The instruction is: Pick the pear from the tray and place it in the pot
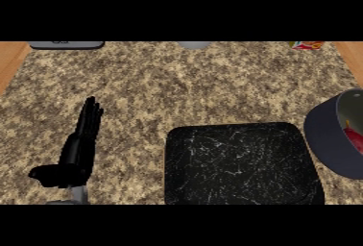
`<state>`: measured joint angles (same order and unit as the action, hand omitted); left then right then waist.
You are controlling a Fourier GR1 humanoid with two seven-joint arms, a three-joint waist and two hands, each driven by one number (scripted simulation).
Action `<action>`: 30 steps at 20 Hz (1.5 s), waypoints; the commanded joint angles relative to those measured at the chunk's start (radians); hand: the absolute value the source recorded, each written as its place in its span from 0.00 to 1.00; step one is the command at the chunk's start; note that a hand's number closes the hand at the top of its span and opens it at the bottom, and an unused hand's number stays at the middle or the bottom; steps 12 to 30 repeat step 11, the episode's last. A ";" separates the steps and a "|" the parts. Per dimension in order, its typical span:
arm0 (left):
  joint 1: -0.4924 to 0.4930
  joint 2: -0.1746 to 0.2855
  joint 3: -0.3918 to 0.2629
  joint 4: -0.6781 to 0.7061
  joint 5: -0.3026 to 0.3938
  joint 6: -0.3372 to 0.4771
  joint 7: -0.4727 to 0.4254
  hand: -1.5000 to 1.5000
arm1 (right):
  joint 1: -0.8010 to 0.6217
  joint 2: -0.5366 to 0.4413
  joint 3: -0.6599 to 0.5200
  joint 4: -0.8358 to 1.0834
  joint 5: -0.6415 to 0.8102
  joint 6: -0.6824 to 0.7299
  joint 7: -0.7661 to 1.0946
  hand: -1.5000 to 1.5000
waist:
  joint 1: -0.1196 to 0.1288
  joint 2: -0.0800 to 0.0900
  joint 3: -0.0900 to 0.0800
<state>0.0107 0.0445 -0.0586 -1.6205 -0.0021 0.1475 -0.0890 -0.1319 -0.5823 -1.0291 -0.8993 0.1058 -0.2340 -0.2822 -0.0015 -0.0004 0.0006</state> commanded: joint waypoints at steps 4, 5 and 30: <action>-0.028 0.007 0.032 0.015 0.002 0.002 -0.002 0.50 | 0.099 -0.055 -0.069 0.087 -0.112 0.036 -0.116 0.00 | -0.002 0.000 0.000; -0.055 -0.016 0.021 0.075 0.001 0.000 -0.032 0.50 | 0.113 -0.014 -0.065 0.015 -0.140 0.044 -0.081 0.00 | -0.005 0.000 -0.001; 0.003 -0.005 -0.003 -0.055 -0.017 0.008 0.054 0.50 | 0.157 -0.108 -0.137 0.173 -0.208 0.049 -0.177 0.00 | 0.000 -0.001 0.000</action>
